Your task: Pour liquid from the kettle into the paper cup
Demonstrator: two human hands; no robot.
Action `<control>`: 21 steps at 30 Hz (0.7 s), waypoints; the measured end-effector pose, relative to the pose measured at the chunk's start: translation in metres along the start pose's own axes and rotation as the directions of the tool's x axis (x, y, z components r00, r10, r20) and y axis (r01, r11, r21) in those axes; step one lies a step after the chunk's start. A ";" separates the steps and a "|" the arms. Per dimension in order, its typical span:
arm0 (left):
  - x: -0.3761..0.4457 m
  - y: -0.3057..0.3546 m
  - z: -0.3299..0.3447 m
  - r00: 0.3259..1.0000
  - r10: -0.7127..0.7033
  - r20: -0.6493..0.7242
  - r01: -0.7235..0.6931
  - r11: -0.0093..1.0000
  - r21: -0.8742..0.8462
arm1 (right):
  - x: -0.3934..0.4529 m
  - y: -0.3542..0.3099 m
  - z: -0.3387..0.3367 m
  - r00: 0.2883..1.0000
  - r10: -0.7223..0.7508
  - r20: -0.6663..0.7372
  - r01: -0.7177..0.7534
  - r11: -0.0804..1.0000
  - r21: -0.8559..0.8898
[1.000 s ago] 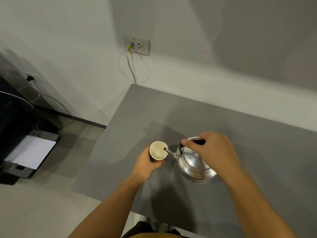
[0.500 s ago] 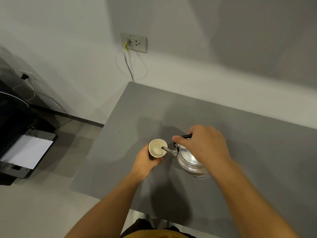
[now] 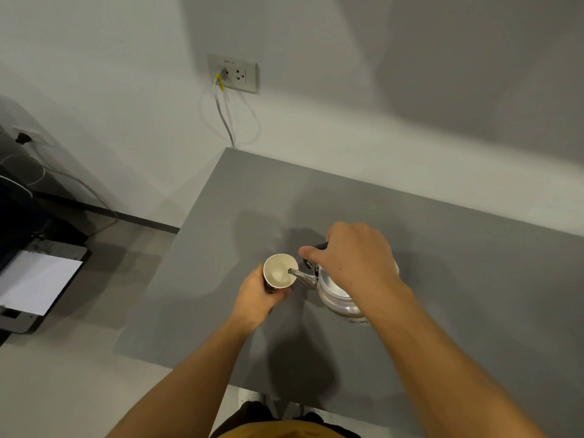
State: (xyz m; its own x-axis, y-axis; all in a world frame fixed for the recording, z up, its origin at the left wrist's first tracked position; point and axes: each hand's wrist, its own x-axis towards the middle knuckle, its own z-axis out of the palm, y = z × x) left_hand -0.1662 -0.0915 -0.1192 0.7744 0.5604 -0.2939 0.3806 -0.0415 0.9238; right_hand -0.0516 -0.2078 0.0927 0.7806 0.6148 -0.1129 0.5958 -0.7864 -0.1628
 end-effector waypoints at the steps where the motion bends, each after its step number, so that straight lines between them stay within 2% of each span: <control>1: 0.000 0.000 0.000 1.000 0.002 0.002 -0.002 1.000 0.001 | 0.000 0.000 0.000 1.000 0.001 0.003 -0.001 1.000 -0.003; 21: -0.002 0.005 0.000 1.000 -0.029 0.000 0.029 1.000 -0.002 | 0.008 -0.003 0.008 0.999 -0.003 -0.036 0.000 0.995 -0.097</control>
State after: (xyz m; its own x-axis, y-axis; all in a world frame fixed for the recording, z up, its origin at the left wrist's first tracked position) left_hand -0.1660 -0.0933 -0.1141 0.7630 0.5613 -0.3205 0.4017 -0.0233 0.9155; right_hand -0.0480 -0.2001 0.0846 0.7851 0.6146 -0.0772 0.6110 -0.7888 -0.0664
